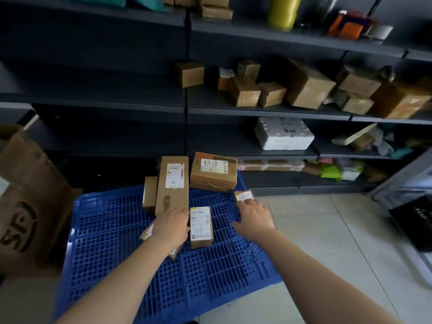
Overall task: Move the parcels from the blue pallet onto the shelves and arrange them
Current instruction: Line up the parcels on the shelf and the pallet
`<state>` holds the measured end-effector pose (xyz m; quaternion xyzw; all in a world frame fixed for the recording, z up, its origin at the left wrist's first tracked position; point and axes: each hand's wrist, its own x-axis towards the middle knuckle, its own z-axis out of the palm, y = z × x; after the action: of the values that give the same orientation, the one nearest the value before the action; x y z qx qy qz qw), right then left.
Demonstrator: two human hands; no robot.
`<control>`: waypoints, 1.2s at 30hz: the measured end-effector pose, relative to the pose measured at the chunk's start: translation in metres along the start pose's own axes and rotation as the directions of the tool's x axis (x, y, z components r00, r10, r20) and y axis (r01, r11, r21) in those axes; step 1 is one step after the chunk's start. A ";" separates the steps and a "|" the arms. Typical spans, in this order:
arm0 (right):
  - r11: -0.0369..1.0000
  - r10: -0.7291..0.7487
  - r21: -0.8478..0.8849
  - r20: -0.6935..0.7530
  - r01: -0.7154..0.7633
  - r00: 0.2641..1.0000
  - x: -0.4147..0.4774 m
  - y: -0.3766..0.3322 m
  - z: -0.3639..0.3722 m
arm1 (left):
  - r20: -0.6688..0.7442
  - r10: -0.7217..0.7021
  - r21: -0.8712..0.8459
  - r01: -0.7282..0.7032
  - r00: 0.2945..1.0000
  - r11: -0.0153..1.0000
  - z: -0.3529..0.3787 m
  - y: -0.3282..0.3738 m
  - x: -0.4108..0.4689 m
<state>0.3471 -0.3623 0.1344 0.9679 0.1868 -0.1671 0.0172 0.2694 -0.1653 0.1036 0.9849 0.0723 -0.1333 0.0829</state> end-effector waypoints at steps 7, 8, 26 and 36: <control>0.999 -0.002 0.043 0.162 -0.005 0.987 0.050 0.001 0.059 | 0.183 -0.099 -0.025 0.105 0.978 0.994 0.064 -0.018 0.032; 0.999 -0.007 0.052 0.192 -0.003 0.981 0.057 -0.001 0.068 | 0.208 -0.124 -0.030 0.133 0.970 0.991 0.076 -0.022 0.035; 0.694 0.046 0.635 0.433 -0.341 0.900 0.151 -0.038 0.223 | 0.365 -0.788 -0.799 0.602 0.496 0.010 0.234 -0.063 0.087; 0.384 -0.009 0.807 0.490 -0.449 0.872 0.132 -0.044 0.237 | 0.537 -0.669 -0.818 0.512 0.515 -0.262 0.236 -0.050 0.074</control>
<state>0.3711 -0.2974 -0.1317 0.7774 -0.0757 -0.4390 -0.4441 0.2729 -0.1511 -0.1484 0.5161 0.6136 -0.0142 0.5974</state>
